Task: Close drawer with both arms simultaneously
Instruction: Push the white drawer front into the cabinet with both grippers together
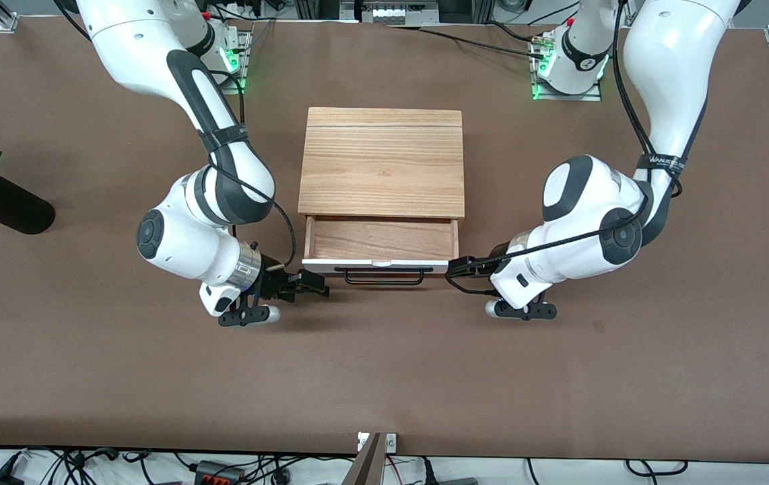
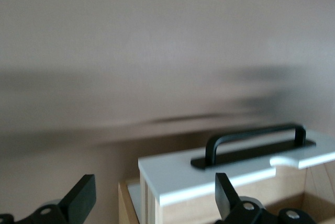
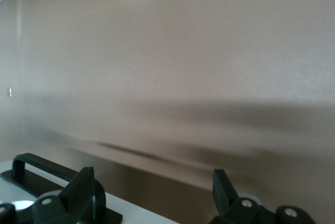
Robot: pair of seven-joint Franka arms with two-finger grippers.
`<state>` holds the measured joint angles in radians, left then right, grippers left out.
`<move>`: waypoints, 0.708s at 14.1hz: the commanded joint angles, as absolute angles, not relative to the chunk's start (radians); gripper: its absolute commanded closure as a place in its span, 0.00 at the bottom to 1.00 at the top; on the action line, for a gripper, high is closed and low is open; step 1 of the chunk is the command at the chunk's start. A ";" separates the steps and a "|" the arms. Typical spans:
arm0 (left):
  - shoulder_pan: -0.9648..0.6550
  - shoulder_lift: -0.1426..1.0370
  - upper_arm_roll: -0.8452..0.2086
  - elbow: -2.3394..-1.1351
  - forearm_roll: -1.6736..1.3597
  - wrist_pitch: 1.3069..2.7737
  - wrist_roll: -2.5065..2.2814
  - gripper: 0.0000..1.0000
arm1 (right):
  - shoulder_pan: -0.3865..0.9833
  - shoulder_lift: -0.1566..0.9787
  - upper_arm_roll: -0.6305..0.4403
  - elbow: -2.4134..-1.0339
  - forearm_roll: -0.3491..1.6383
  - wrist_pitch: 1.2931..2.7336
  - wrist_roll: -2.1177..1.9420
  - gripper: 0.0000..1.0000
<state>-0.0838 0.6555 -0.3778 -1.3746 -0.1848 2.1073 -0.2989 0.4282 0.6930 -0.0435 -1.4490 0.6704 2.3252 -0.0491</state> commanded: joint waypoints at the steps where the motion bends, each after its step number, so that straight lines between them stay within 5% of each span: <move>1: -0.095 0.692 -0.373 -1.351 -0.097 2.170 -0.183 0.00 | 0.448 0.677 -0.044 -1.486 0.657 2.330 -0.046 0.00; 10: -0.126 0.741 -0.382 -1.376 -0.112 2.117 -0.161 0.00 | 0.449 0.660 -0.048 -1.520 0.655 2.231 -0.043 0.00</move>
<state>-0.1229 0.7385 -0.3803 -1.3811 -0.1243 2.1419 -0.1773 0.4465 0.6898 -0.0441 -1.4911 0.6701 2.2681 -0.0491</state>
